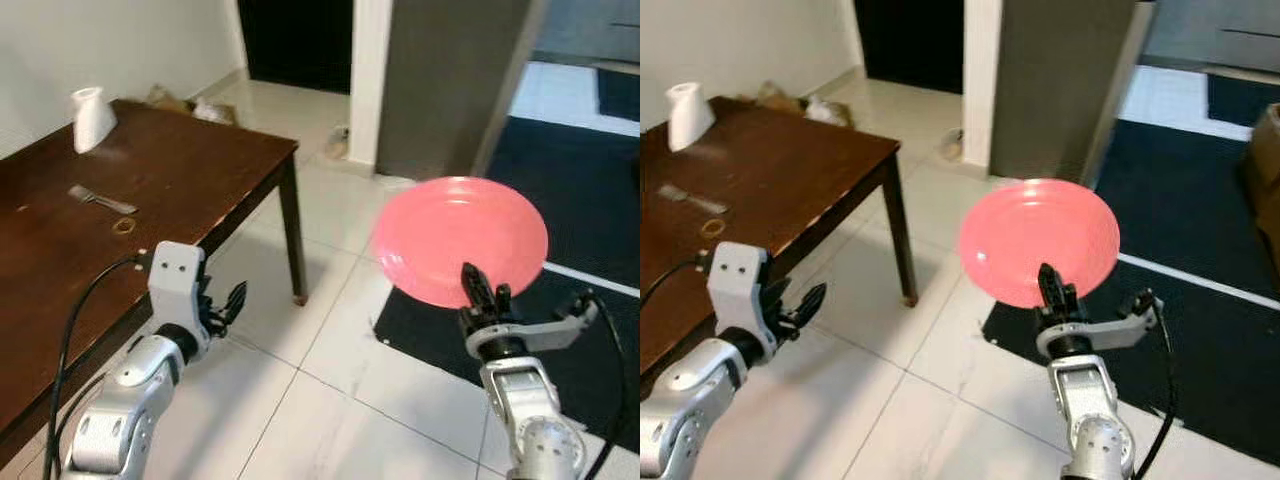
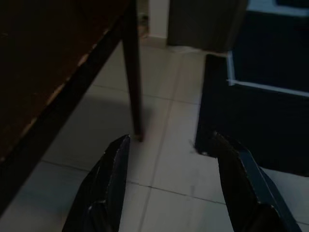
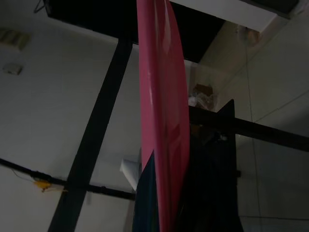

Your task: Setting the table

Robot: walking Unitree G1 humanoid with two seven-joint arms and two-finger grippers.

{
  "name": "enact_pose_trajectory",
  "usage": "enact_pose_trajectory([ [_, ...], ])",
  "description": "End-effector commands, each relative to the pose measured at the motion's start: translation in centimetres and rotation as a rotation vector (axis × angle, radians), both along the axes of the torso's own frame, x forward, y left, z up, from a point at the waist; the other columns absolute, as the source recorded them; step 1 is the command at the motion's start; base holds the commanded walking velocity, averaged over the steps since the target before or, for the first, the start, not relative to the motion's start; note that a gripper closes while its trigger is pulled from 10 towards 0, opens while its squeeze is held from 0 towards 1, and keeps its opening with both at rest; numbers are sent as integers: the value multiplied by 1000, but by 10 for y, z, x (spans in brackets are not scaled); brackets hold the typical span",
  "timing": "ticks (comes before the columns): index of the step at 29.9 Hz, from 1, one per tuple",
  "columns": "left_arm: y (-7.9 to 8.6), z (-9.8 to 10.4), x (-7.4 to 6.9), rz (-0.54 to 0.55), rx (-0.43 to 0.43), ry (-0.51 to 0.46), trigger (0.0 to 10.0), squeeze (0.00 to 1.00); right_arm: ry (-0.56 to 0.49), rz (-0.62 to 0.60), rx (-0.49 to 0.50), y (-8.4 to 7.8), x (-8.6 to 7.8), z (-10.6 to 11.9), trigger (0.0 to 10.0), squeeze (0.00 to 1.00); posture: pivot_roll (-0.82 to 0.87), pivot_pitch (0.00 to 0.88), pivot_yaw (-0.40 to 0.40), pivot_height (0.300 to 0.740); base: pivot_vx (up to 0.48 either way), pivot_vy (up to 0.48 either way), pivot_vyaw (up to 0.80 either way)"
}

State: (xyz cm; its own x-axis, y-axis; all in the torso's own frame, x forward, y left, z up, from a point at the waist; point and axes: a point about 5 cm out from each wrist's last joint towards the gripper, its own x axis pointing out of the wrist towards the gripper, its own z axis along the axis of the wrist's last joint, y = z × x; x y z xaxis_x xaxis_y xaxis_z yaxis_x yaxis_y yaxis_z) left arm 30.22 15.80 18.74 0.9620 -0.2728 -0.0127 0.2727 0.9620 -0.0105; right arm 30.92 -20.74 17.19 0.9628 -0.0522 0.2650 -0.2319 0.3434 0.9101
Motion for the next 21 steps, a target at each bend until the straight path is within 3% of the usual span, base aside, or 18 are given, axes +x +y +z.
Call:
enact_pose_trajectory([
  [1,6,-4,-1,23,11,15,10000,0,-8,14,11,3,-1,-1,10000,0,105,99,110,740,0,0,706],
  [21,7,-6,0,50,36,18,10000,0,-83,69,0,7,-3,8,10000,0,107,104,109,740,0,0,684],
])
